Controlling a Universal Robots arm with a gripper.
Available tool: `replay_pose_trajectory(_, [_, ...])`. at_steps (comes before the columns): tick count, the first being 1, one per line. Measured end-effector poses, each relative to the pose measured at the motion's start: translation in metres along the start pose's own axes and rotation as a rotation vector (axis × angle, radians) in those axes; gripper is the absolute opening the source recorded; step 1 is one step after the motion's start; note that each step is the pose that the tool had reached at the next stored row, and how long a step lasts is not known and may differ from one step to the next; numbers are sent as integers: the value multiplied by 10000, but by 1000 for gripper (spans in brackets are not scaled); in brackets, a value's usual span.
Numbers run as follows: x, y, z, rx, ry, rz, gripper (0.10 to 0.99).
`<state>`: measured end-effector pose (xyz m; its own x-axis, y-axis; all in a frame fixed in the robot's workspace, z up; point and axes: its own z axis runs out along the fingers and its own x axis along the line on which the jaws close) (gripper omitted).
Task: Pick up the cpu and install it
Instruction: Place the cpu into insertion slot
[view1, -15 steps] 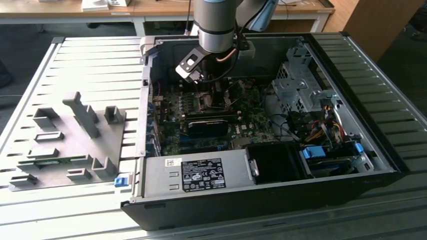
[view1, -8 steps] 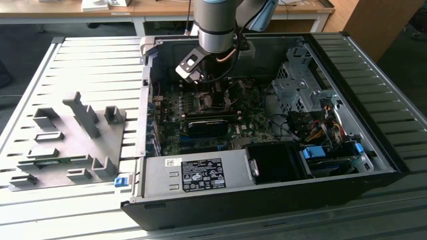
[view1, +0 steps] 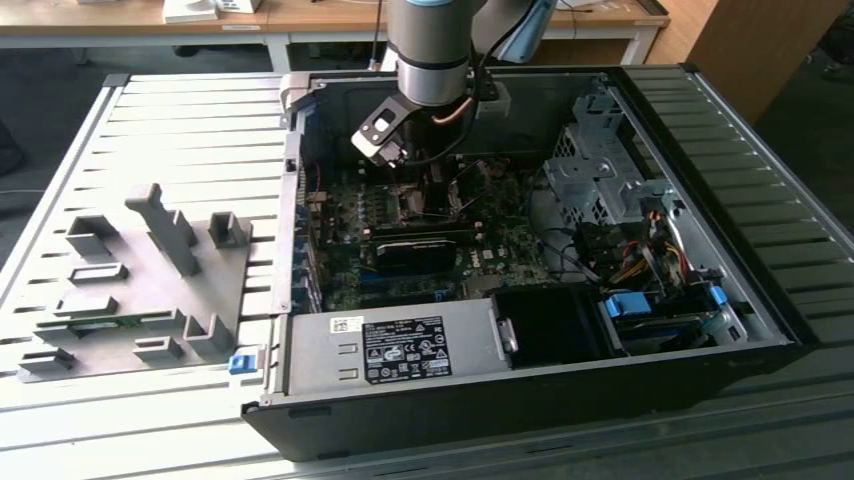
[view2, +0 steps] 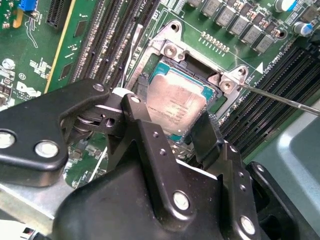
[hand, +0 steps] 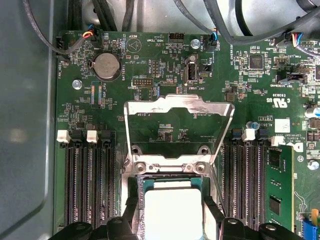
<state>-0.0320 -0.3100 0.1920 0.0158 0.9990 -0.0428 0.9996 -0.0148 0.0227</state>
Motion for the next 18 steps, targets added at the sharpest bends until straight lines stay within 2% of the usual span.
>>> replay_pose_trajectory(8, [19, 5, 9, 2, 6, 45, 620])
replay_pose_trajectory(18, [10, 6, -22, -1, 9, -37, 620])
